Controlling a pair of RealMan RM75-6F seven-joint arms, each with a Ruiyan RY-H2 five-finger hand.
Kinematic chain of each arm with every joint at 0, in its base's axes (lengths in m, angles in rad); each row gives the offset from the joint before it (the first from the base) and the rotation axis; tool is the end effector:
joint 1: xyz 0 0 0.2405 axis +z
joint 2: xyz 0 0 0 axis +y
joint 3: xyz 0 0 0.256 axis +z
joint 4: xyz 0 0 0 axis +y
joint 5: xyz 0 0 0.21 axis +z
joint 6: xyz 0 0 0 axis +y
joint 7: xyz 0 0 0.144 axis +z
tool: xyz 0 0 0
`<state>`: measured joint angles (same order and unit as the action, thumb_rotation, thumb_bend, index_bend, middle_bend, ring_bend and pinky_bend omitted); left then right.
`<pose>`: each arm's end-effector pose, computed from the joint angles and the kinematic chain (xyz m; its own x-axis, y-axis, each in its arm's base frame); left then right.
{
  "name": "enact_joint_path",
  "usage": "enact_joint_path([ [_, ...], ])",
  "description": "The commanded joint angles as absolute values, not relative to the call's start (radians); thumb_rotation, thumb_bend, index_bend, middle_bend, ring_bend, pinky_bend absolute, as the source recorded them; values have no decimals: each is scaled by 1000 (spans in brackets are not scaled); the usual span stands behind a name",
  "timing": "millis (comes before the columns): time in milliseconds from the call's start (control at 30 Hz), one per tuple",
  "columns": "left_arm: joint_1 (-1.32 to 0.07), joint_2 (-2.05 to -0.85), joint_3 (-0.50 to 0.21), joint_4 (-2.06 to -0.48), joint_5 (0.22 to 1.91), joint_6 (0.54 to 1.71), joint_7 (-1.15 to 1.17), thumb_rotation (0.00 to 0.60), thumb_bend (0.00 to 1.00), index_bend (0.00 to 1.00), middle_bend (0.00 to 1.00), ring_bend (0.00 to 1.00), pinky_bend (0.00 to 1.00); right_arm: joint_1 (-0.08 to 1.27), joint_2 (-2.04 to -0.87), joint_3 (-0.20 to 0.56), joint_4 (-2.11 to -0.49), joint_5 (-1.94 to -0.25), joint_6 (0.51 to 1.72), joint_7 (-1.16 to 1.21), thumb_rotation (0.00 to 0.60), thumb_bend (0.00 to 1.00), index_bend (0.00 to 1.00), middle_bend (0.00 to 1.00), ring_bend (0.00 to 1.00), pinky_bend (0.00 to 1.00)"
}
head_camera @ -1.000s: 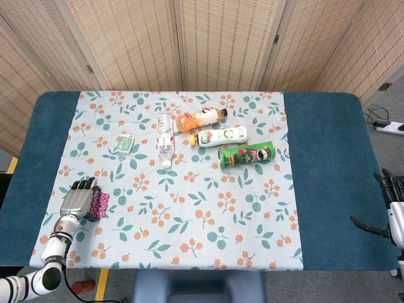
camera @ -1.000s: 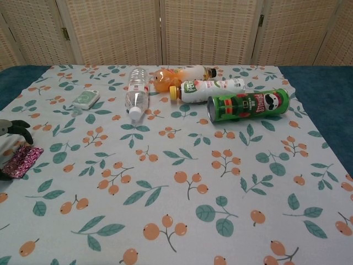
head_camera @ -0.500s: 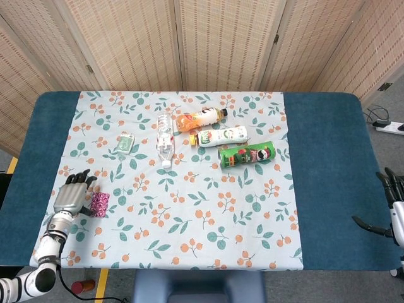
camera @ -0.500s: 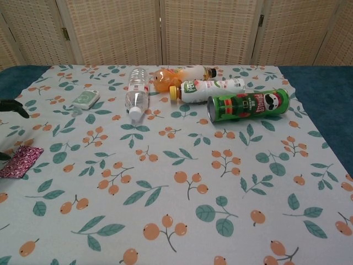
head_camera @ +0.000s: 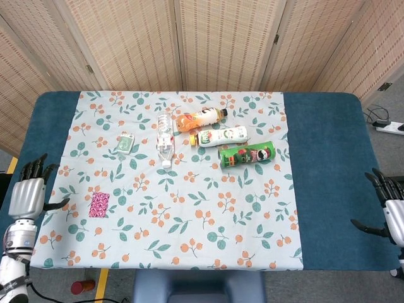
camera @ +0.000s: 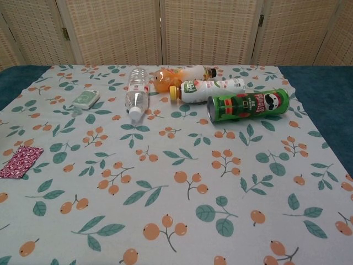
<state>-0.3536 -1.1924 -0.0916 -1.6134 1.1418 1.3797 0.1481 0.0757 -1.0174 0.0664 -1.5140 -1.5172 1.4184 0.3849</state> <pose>-0.2923 0.2677 0.1422 0.4050 0.0022 0.9143 0.9110 0.0837 -0.4038 -0.3388 -0.1833 0.1979 0.2184 -0.0416 0.9750 -0.9757 0.0115 0.2190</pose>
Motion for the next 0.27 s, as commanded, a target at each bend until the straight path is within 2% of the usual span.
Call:
enact_joint_path([
  [33, -296, -1195, -65, -1594, 1222, 1462, 98, 600, 180, 248, 66, 0, 0, 79, -1017, 61, -1513, -1528, 1419, 397, 600, 158, 0, 0, 0, 0],
  [267, -233, -1189, -11, -1607, 1313, 1508, 108, 600, 179, 250, 73, 0, 0, 77, -1020, 56, -1519, -1541, 1438, 412, 600, 157, 0, 0, 0, 0],
])
